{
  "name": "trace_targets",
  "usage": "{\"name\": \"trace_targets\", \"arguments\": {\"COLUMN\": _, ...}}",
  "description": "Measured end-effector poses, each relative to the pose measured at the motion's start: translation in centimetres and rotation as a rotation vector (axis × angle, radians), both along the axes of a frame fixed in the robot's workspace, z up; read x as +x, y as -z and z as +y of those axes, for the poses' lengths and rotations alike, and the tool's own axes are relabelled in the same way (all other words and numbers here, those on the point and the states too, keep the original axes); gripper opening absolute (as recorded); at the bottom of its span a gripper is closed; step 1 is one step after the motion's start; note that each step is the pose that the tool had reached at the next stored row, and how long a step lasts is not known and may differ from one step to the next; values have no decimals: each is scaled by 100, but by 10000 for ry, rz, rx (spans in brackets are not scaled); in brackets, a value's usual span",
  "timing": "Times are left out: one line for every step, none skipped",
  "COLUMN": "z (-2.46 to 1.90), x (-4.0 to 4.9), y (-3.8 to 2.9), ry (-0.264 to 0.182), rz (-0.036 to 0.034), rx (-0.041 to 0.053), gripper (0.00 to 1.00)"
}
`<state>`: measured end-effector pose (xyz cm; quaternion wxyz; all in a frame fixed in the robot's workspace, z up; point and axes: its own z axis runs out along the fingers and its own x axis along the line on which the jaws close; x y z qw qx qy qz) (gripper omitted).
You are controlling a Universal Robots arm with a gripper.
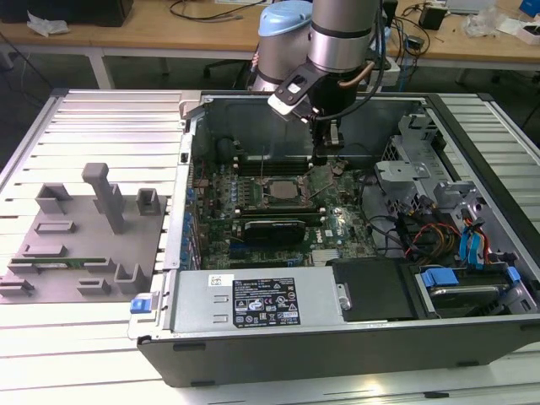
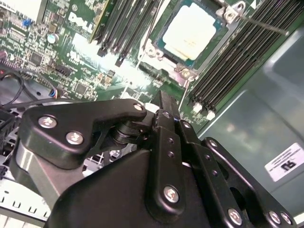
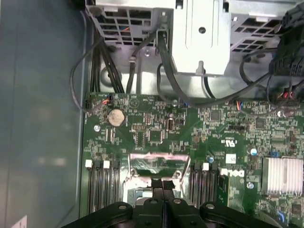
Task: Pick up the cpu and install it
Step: 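Close the cpu cover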
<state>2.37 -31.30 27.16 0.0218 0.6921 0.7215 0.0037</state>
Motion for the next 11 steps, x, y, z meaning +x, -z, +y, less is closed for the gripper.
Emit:
{"name": "trace_targets", "arguments": {"z": 0, "x": 13, "y": 0, "ry": 0, "rz": 0, "rx": 1, "gripper": 11}}
{"name": "trace_targets", "arguments": {"z": 0, "x": 29, "y": 0, "ry": -1, "rz": 1, "rx": 0, "gripper": 11}}
{"name": "trace_targets", "arguments": {"z": 0, "x": 39, "y": 0, "ry": -2, "rz": 0, "rx": -1, "gripper": 11}}
{"name": "trace_targets", "arguments": {"z": 0, "x": 55, "y": 0, "ry": -1, "rz": 1, "rx": 0, "gripper": 11}}
{"name": "trace_targets", "arguments": {"z": 0, "x": 71, "y": 0, "ry": -1, "rz": 0, "rx": -1, "gripper": 11}}
{"name": "trace_targets", "arguments": {"z": 0, "x": 82, "y": 0, "ry": -1, "rz": 1, "rx": -1, "gripper": 11}}
{"name": "trace_targets", "arguments": {"z": 0, "x": 94, "y": -1, "ry": 0, "rz": 1, "rx": -1, "gripper": 11}}
{"name": "trace_targets", "arguments": {"z": 0, "x": 104, "y": 0, "ry": 0, "rz": 1, "rx": -1, "gripper": 11}}
{"name": "trace_targets", "arguments": {"z": 0, "x": 113, "y": 0, "ry": 0, "rz": 1, "rx": -1, "gripper": 11}}
{"name": "trace_targets", "arguments": {"z": 0, "x": 124, "y": -1, "ry": -1, "rz": 1, "rx": -1, "gripper": 11}}
{"name": "trace_targets", "arguments": {"z": 0, "x": 133, "y": -1, "ry": -1, "rz": 1, "rx": -1, "gripper": 11}}
